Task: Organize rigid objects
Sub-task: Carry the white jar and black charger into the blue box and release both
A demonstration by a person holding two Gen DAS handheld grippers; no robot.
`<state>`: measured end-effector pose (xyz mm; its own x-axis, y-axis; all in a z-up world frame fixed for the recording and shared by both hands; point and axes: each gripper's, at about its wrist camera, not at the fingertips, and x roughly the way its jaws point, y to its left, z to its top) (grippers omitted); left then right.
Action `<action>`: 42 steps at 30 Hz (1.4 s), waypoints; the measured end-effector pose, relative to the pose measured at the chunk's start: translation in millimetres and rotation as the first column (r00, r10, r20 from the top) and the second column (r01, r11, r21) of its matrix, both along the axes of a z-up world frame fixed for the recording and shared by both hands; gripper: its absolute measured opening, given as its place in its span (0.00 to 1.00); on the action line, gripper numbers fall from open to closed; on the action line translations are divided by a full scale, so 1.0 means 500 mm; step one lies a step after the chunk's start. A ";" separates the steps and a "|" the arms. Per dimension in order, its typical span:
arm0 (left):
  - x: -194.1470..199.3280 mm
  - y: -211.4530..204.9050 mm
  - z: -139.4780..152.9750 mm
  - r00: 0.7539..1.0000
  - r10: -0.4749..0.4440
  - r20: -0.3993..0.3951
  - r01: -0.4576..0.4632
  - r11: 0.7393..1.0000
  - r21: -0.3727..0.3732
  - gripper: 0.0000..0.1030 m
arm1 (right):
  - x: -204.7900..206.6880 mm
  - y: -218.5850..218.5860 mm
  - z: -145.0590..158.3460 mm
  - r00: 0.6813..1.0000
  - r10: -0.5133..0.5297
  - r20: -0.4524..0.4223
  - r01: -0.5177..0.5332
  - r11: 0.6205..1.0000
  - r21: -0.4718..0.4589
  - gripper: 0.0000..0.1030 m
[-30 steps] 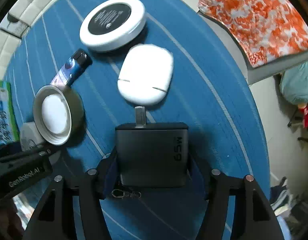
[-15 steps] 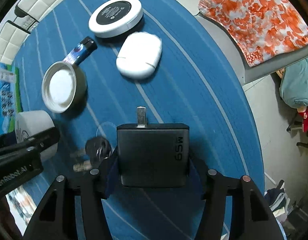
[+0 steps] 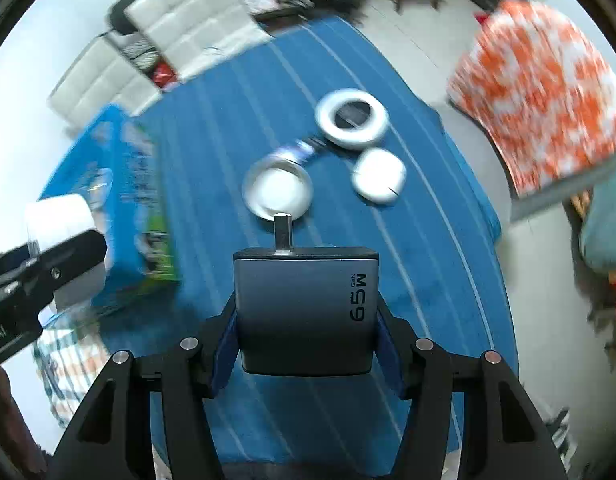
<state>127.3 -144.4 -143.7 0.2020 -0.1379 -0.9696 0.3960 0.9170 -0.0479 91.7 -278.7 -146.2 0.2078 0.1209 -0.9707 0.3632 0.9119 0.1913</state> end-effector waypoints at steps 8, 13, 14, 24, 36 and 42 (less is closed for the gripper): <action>0.003 0.167 0.097 0.977 0.167 0.129 -0.163 0.986 -0.039 0.65 | 0.054 0.156 0.121 0.977 0.161 0.140 -0.159 0.987 -0.024 0.59; -0.006 0.246 0.131 0.950 0.258 0.174 -0.253 0.966 -0.054 0.65 | 0.082 0.251 0.163 0.953 0.242 0.181 -0.242 0.970 -0.021 0.59; -0.008 0.264 0.140 0.945 0.271 0.183 -0.265 0.963 -0.056 0.65 | 0.085 0.262 0.168 0.950 0.251 0.185 -0.251 0.968 -0.019 0.59; -0.001 0.383 0.174 0.909 0.357 0.214 -0.349 0.934 -0.078 0.65 | 0.128 0.392 0.203 0.911 0.348 0.220 -0.353 0.936 -0.019 0.59; 0.084 0.478 0.114 0.904 0.399 0.153 -0.390 0.917 -0.084 0.65 | 0.200 0.451 0.134 0.917 0.360 0.173 -0.358 0.933 -0.042 0.59; 0.185 0.538 -0.004 0.904 0.426 0.034 -0.424 0.905 -0.040 0.65 | 0.271 0.474 0.021 0.930 0.356 0.092 -0.350 0.933 -0.078 0.60</action>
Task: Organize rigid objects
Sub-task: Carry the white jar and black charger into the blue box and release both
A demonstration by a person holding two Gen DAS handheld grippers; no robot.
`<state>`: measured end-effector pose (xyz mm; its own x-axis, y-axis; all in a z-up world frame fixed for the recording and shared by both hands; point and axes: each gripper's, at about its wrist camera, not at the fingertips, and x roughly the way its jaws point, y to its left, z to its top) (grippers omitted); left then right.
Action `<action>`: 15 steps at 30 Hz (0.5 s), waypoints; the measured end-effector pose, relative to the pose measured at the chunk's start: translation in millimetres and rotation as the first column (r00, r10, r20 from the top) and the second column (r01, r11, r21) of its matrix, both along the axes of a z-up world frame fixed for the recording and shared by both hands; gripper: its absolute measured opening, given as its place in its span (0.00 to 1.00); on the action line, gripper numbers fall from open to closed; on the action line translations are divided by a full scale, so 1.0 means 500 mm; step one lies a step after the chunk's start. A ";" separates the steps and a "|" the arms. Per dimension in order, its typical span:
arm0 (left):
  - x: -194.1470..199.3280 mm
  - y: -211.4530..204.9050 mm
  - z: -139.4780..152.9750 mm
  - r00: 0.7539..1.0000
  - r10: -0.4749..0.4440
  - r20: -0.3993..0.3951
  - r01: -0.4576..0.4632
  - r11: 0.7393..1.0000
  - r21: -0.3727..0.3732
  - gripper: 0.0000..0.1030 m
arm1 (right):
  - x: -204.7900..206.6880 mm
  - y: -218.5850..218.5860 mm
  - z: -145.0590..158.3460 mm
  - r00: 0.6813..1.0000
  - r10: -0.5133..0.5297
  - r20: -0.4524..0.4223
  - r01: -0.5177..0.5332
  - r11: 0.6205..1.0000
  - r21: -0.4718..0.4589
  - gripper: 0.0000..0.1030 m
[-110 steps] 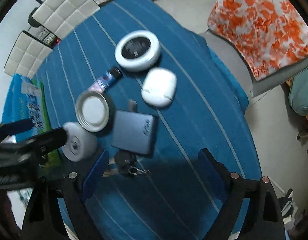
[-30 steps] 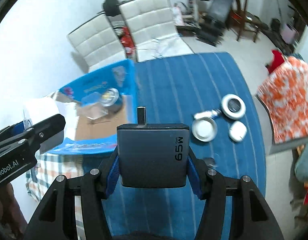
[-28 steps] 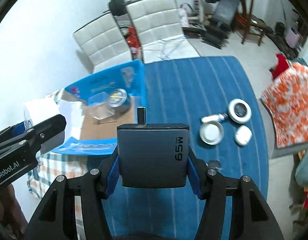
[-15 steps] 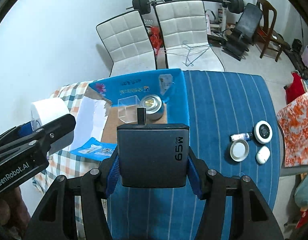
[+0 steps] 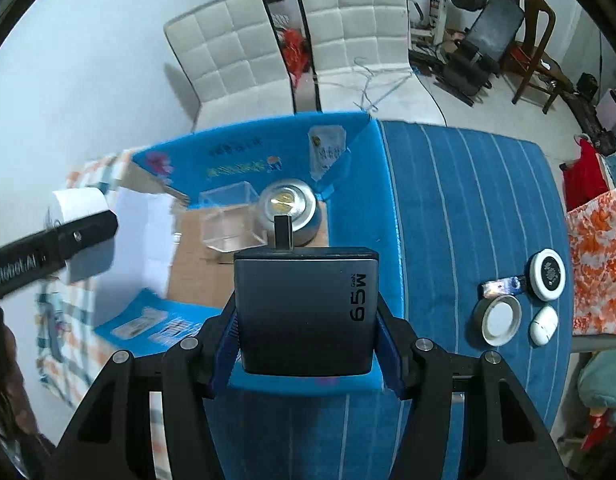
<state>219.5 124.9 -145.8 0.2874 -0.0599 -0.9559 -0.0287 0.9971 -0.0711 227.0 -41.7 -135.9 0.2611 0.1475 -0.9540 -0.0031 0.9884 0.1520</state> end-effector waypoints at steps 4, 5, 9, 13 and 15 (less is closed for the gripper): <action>0.060 0.017 -0.085 0.997 -0.009 -0.079 0.012 0.999 0.031 0.65 | 0.037 0.023 -0.074 0.999 0.007 -0.048 -0.010 0.999 -0.047 0.60; 0.079 0.017 -0.114 0.994 -0.018 -0.111 0.023 0.999 0.044 0.65 | 0.048 0.031 -0.099 0.998 0.008 -0.062 -0.012 0.998 -0.061 0.60; 0.125 0.014 -0.201 0.977 -0.048 -0.209 0.065 0.995 0.077 0.65 | 0.077 0.052 -0.164 0.994 0.007 -0.106 -0.017 0.995 -0.100 0.60; 0.147 0.009 -0.251 0.966 -0.061 -0.249 0.084 0.993 0.084 0.65 | 0.099 0.064 -0.208 0.990 0.005 -0.143 -0.023 0.992 -0.124 0.60; 0.154 0.006 -0.261 0.965 -0.065 -0.255 0.088 0.993 0.081 0.65 | 0.110 0.071 -0.226 0.987 0.009 -0.161 -0.030 0.991 -0.131 0.60</action>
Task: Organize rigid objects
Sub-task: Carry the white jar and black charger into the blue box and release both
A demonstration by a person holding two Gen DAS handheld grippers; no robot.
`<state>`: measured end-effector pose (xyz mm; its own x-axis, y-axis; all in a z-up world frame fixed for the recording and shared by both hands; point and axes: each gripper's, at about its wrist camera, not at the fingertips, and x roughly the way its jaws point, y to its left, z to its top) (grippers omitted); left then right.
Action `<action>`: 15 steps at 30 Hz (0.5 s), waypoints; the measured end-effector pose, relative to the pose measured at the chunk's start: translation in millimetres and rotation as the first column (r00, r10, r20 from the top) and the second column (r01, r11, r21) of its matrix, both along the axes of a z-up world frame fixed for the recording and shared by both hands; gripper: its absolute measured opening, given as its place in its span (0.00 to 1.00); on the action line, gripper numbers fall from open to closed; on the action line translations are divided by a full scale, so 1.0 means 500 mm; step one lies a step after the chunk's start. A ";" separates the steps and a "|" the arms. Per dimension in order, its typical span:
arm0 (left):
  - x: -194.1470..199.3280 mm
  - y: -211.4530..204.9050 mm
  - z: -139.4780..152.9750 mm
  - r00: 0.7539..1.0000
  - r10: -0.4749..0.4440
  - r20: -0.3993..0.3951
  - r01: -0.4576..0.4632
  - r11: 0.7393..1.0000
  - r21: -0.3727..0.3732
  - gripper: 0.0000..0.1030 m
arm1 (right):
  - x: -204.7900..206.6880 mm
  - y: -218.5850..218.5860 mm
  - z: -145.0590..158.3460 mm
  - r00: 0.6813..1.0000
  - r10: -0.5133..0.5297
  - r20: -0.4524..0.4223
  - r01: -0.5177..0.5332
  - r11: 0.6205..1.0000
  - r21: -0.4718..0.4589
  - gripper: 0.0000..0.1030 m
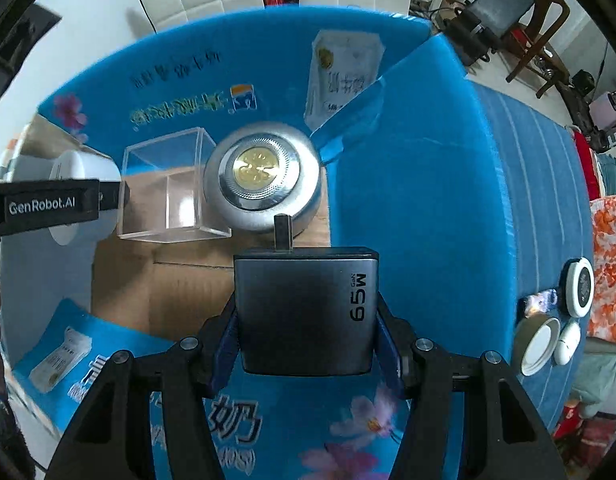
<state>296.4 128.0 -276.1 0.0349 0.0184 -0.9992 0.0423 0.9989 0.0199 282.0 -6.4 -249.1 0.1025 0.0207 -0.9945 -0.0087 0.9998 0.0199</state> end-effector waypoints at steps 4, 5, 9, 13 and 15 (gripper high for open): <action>0.015 0.009 -0.002 1.000 0.018 0.005 -0.017 1.000 -0.023 0.65 | 0.017 0.009 -0.028 1.000 -0.002 -0.028 0.002 1.000 0.002 0.60; 0.018 0.013 -0.003 1.000 0.023 0.004 -0.022 0.999 -0.027 0.65 | 0.021 0.009 -0.034 0.999 -0.006 -0.038 0.006 1.000 0.006 0.60; 0.028 0.034 -0.004 0.999 0.041 -0.002 -0.041 0.998 -0.047 0.65 | 0.032 0.006 -0.056 0.997 -0.022 -0.075 0.025 0.999 0.035 0.60; 0.042 0.050 -0.022 0.997 0.059 -0.050 -0.063 0.994 -0.090 0.66 | 0.041 0.000 -0.078 0.993 -0.028 -0.118 0.036 0.997 0.067 0.60; 0.041 0.050 -0.019 0.997 0.063 -0.048 -0.067 0.993 -0.096 0.66 | 0.046 -0.003 -0.086 0.990 -0.039 -0.134 0.049 0.996 0.073 0.60</action>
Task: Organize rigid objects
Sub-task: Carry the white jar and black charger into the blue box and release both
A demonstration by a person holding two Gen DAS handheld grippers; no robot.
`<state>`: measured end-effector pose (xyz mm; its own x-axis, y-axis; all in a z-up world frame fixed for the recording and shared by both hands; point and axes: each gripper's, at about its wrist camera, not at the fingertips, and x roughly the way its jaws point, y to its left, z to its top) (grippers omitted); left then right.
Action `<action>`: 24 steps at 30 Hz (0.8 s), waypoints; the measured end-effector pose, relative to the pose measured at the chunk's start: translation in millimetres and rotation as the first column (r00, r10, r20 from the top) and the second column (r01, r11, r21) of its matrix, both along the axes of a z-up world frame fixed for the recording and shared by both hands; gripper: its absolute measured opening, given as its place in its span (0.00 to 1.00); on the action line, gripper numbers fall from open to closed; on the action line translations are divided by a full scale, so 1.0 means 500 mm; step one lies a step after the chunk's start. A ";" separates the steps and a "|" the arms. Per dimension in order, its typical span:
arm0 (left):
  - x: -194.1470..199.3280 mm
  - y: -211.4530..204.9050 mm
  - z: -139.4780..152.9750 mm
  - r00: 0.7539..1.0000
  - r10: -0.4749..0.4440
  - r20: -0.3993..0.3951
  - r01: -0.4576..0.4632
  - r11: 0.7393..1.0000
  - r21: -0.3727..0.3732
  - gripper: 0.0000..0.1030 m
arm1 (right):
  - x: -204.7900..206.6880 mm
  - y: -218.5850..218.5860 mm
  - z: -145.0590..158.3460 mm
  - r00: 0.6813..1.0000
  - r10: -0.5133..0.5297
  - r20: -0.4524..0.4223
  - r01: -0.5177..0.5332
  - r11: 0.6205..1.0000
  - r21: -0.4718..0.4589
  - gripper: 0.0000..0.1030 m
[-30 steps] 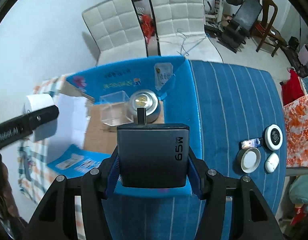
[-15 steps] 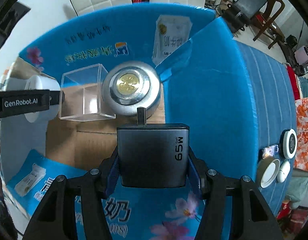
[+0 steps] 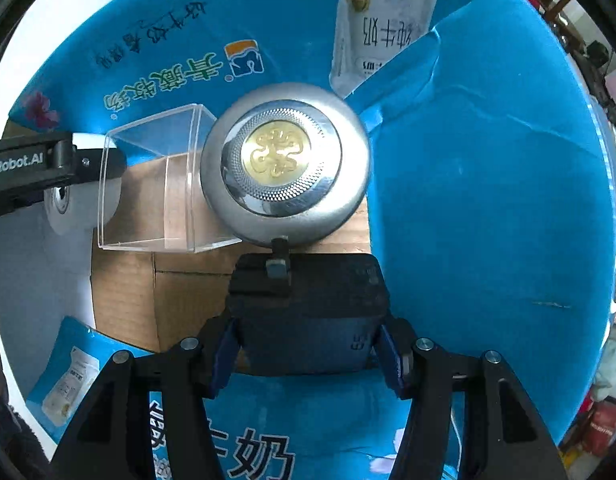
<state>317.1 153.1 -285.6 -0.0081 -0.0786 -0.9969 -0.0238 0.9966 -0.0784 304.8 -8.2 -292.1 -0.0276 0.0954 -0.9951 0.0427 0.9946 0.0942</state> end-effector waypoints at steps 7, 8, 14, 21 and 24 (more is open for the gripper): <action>-0.008 -0.005 -0.018 0.998 0.002 -0.065 -0.002 1.000 0.000 0.66 | 0.018 0.003 -0.013 1.000 0.001 -0.027 -0.001 1.000 -0.010 0.61; -0.012 -0.001 -0.019 0.997 0.012 -0.073 -0.013 1.000 -0.014 0.66 | 0.019 0.003 -0.014 1.000 0.003 -0.030 -0.003 1.000 -0.011 0.61; -0.032 0.007 -0.018 0.996 0.028 -0.080 -0.030 0.999 -0.029 0.66 | 0.035 0.041 -0.029 0.999 0.012 -0.052 -0.014 0.999 -0.033 0.62; -0.045 0.005 -0.009 0.996 0.014 -0.086 -0.015 1.000 -0.015 0.69 | 0.052 0.062 -0.041 0.997 0.017 -0.073 -0.021 0.998 -0.051 0.62; -0.054 0.004 0.001 0.997 0.010 -0.076 -0.010 1.000 -0.005 0.70 | 0.053 0.069 -0.042 0.996 0.018 -0.084 -0.023 0.998 -0.056 0.64</action>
<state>290.2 155.1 -285.0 -0.0830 -0.0844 -0.9930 -0.0401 0.9959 -0.0813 331.4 26.3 -313.2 -0.1123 0.0369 -0.9930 0.0278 0.9990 0.0340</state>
